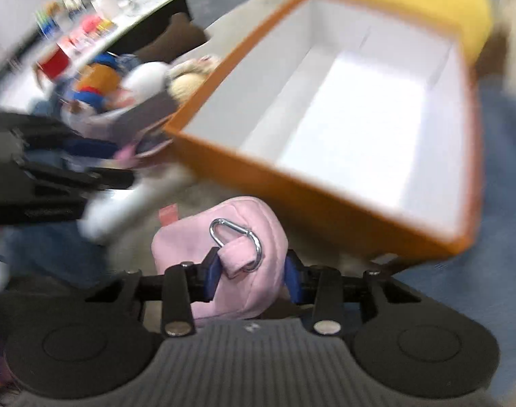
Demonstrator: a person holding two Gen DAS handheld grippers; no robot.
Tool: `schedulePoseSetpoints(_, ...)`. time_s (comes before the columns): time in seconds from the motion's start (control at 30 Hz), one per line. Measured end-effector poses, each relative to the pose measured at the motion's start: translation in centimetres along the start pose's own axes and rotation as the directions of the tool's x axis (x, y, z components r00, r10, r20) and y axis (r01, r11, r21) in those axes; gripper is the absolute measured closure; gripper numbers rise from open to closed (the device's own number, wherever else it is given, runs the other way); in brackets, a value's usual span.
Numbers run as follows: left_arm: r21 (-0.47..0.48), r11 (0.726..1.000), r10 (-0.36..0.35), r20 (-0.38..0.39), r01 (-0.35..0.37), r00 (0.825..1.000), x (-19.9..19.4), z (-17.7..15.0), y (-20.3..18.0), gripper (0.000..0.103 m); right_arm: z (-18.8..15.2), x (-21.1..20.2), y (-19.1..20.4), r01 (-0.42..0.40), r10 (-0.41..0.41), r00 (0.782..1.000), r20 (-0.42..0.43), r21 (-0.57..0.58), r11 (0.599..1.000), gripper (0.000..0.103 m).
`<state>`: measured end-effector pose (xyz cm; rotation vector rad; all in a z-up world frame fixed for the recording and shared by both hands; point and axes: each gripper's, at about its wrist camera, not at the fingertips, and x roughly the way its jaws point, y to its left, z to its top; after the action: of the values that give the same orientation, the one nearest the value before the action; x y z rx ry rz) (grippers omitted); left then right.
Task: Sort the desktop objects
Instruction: 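Carry the pink pouch with the right gripper while the left gripper grasps the pink card wallet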
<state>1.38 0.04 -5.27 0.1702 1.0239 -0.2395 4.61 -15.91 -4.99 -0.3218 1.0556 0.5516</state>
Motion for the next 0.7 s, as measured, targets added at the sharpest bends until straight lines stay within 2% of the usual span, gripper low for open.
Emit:
schedulePoseSetpoints(0.07, -0.009, 0.998, -0.055, 0.003, 0.055, 0.998, 0.0, 0.1, -0.4, 0.057, -0.3, 0.4, 0.4, 0.041, -0.041, 0.999, 0.003, -0.038, 0.998, 0.061)
schedulePoseSetpoints(0.13, -0.005, 0.991, -0.137, -0.002, 0.137, 0.991, 0.3, 0.0, -1.2, 0.057, -0.8, 1.2, 1.2, 0.089, -0.089, 0.996, -0.002, -0.079, 0.993, 0.061)
schedulePoseSetpoints(0.2, 0.005, 0.982, -0.188, -0.024, 0.188, 0.982, 1.0, -0.4, -2.0, 0.057, -1.2, 1.2, 1.6, 0.131, -0.131, 0.991, 0.011, -0.118, 0.984, 0.06)
schedulePoseSetpoints(0.33, 0.017, 0.965, -0.258, -0.098, 0.261, 0.961, 3.7, -1.4, -4.0, 0.073, -1.6, 0.1, 1.4, 0.125, -0.122, 0.992, 0.03, -0.107, 0.986, 0.058)
schedulePoseSetpoints(0.47, 0.053, 0.971, -0.224, -0.118, 0.231, 0.967, 5.6, -1.8, -5.4, 0.081, -2.0, -0.4, 1.7, 0.106, -0.104, 0.994, 0.025, -0.098, 0.99, 0.056)
schedulePoseSetpoints(0.7, 0.064, 0.976, -0.2, -0.128, 0.21, 0.971, 6.0, -2.1, -5.8, 0.081, -1.5, -1.0, 1.8, -0.066, 0.066, 0.998, -0.003, 0.001, 0.998, 0.05)
